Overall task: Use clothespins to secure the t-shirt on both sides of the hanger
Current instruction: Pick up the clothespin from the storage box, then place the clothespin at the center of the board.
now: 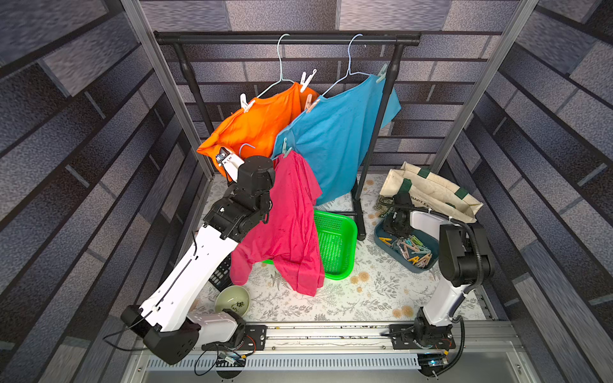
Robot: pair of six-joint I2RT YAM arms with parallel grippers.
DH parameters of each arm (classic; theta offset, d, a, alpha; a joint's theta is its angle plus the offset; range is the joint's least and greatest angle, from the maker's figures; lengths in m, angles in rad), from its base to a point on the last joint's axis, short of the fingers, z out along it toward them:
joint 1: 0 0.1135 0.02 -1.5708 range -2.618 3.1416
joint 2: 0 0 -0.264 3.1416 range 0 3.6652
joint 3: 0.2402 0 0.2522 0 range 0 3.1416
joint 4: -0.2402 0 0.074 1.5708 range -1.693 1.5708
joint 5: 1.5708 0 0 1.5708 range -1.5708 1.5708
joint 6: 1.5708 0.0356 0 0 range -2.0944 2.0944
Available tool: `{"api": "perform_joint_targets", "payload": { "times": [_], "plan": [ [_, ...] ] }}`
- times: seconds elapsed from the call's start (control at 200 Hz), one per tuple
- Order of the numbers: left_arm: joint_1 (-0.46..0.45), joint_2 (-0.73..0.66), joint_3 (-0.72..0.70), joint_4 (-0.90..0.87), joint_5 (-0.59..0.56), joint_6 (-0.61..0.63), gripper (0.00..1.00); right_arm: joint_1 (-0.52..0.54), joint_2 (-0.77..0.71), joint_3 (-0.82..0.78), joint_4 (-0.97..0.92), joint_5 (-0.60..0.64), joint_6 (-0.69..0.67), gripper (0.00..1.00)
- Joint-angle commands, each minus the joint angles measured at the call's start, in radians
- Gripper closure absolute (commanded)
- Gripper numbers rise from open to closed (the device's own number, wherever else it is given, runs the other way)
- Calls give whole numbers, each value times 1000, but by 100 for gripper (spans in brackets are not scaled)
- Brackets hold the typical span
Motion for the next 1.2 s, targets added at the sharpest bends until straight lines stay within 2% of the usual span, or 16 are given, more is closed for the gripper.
{"api": "perform_joint_targets", "payload": {
  "times": [0.0, 0.18, 0.446, 0.546, 0.711, 0.902, 1.067, 1.197],
  "plan": [
    [-2, -14, 21, 27, -2, -10, 100, -6, 7, 1, 0, -23, 8, 87],
    [-2, -19, 20, 26, 7, -9, 100, -6, -94, -28, -21, -23, -10, 97],
    [1, -34, 12, 39, -26, 23, 100, -2, -392, -123, -116, -110, -33, 100],
    [3, -35, 8, 44, -69, 25, 100, 35, -499, -156, -194, -146, -34, 100],
    [1, -51, -17, 69, -144, -7, 100, 235, -644, -217, -345, -97, -35, 100],
    [1, -40, 16, 12, -165, -58, 100, 497, -714, -320, -428, -76, 113, 100],
    [1, -48, -8, 47, -133, -61, 100, 701, -669, -448, -338, -87, 255, 100],
    [3, -53, -16, 58, -110, -61, 100, 762, -576, -484, -245, -87, 260, 100]
  ]
}}
